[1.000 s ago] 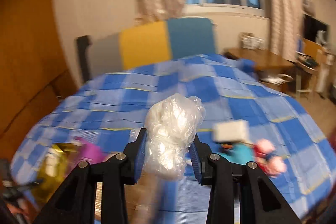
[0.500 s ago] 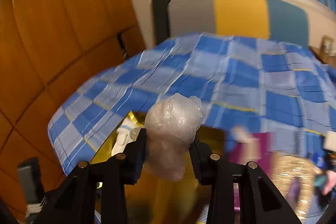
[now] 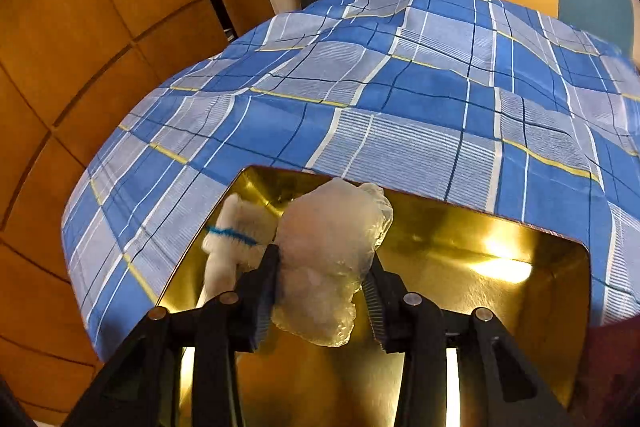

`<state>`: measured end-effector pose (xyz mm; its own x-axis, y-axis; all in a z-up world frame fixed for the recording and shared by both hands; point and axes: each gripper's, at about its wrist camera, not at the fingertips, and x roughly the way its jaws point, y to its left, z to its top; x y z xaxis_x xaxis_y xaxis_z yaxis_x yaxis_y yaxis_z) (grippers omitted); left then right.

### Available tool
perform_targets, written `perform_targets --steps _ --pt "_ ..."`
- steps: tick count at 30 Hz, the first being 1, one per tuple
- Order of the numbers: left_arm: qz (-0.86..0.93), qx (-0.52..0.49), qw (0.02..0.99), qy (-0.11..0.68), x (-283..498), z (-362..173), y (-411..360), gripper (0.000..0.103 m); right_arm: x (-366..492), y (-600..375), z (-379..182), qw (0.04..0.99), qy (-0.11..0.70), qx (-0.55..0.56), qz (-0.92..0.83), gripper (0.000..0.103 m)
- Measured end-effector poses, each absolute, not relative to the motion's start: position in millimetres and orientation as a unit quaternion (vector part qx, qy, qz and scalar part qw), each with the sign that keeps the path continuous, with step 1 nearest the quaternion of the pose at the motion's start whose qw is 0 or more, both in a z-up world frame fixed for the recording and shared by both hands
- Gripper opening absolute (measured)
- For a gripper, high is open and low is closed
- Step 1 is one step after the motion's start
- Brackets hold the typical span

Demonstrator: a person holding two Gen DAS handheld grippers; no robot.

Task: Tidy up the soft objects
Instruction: 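Carry the plastic bundle into the gold tray and open the right gripper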

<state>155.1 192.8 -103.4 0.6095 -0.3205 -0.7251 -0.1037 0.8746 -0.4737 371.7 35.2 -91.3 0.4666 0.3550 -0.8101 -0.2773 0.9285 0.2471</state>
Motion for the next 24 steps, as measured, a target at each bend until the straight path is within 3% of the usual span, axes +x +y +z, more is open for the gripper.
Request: perform_targets --steps 2,3,13,24 --pt "-0.057 -0.249 0.862 0.437 155.1 -104.9 196.0 0.042 377.6 36.1 -97.2 0.852 0.488 0.049 0.185 0.070" --pt "-0.056 -0.250 0.862 0.438 155.2 -105.2 196.6 0.042 378.5 36.6 -98.4 0.850 0.491 0.052 0.183 0.074" --pt "-0.062 -0.263 0.860 0.434 153.1 -102.7 186.2 0.042 328.9 8.0 -53.3 0.868 0.456 0.071 0.185 0.078" --pt "-0.101 -0.241 0.854 0.449 142.4 -101.3 146.5 0.044 244.8 -19.1 22.4 0.904 0.363 0.040 0.223 0.082"
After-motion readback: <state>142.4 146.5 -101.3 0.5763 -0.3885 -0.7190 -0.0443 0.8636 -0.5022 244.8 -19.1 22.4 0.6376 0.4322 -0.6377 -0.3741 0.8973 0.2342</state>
